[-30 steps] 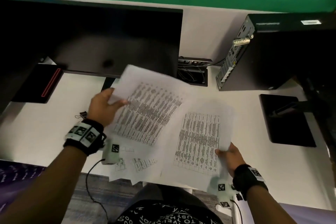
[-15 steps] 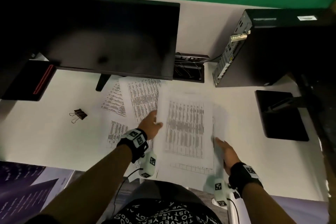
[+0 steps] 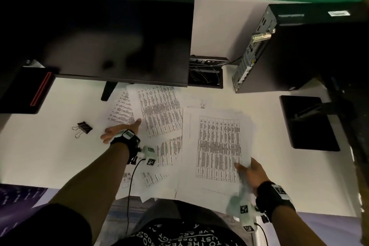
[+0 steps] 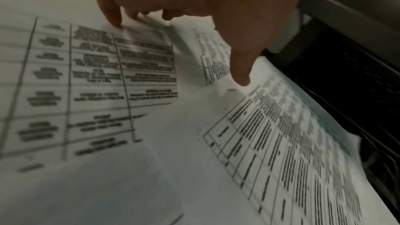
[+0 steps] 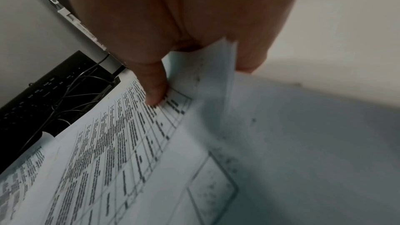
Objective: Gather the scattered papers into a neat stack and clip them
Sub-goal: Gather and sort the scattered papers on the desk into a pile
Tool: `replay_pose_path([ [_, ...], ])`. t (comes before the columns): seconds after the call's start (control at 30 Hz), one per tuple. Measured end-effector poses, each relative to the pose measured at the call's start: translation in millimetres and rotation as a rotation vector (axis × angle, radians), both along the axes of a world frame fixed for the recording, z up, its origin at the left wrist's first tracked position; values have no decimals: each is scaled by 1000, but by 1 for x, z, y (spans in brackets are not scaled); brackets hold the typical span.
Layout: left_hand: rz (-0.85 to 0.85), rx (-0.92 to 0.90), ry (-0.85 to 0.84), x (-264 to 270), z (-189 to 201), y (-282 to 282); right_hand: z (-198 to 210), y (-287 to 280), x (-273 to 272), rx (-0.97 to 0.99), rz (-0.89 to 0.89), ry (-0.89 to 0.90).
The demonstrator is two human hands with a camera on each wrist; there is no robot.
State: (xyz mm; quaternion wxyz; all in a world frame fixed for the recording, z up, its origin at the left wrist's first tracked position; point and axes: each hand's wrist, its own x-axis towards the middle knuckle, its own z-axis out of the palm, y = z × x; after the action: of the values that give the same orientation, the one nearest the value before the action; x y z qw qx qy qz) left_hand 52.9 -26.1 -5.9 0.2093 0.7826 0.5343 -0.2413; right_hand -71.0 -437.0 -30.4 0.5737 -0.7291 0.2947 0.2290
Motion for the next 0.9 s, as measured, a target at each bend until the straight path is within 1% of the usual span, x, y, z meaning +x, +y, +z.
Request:
replay_pose_path([
  [0.1,12,-37,43,5,-2,1,-7,-4,-1,21,-20,19],
  [0.2,96,-51,25,4,4,-11,-9,-4,0,16,-41,23],
  [0.27,105,-40,-9,4,6,-12,-10,-3,0,9,-45,28],
  [0.33,56,-18,-89,7,0,-5,-10,-3,1,12,-40,29],
  [0.43,24,95,-310,7,-7,-1,-10,-5,3,6,-31,34],
  [0.53,-89,186,-442,5,-6,-4,-11,-5,3,-11,-31,28],
  [0.57,-117,182,-474,4,-6,-4,-12,-6,3,-16,-32,26],
  [0.63,-120,89,-552,4,-3,-2,-12,-5,3,-20,-29,24],
  [0.7,-49,-31,-617,2,3,-1,-14,-6,4,-23,-24,24],
  [0.77,3,-46,-612,0,10,4,-14,-6,3,-24,-17,25],
  [0.9,-49,48,-571,-3,21,32,-13,-6,4,-22,-22,15],
])
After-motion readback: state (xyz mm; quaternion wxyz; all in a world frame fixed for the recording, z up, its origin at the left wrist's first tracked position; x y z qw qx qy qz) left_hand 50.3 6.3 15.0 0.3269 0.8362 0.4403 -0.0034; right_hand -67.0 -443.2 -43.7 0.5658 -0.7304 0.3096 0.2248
